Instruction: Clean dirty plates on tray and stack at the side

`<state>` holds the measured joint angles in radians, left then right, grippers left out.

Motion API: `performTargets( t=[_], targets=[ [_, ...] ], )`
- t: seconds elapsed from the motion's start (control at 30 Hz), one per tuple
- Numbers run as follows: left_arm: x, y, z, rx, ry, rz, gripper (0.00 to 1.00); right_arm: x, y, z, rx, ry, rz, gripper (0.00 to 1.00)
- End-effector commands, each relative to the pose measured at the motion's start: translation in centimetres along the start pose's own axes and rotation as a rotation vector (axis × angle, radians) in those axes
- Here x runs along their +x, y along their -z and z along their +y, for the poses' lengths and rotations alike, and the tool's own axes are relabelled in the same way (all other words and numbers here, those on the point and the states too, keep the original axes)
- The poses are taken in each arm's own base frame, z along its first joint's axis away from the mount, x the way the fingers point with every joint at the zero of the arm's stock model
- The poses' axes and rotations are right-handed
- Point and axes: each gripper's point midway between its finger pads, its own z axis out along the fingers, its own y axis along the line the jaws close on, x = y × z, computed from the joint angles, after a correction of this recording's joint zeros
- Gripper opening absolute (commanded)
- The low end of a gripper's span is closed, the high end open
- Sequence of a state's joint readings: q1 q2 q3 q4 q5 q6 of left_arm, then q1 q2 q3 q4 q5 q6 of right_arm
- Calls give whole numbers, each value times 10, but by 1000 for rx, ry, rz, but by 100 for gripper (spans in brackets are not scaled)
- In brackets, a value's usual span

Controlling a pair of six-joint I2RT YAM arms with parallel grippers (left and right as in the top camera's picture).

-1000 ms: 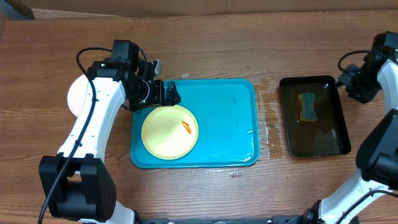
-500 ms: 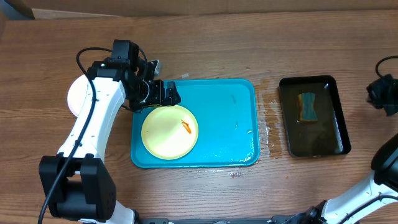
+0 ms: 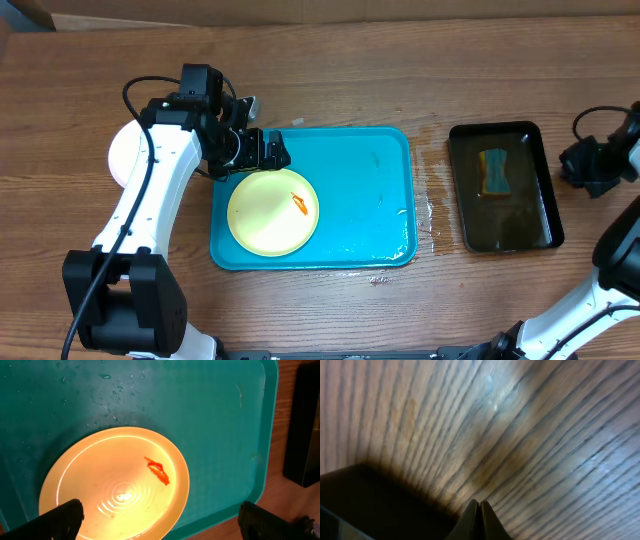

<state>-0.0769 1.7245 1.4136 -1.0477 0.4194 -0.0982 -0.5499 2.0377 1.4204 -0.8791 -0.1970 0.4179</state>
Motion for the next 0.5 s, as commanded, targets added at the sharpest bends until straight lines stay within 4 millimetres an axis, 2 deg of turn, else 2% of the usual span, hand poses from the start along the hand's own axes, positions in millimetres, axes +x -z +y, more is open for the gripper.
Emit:
performTargets(
  t=[0.0,0.23,0.47],
  targets=[
    [-4,4,-5,17,-13,-14,100,10,-12,3,0,13,28,4],
    [-4,4,-5,17,-14,-14,100,26,-19,22,0,70,52,4],
    [-4,4,-5,17,-14,-14,99,45,-22,29,22,78,95,4]
  ],
)
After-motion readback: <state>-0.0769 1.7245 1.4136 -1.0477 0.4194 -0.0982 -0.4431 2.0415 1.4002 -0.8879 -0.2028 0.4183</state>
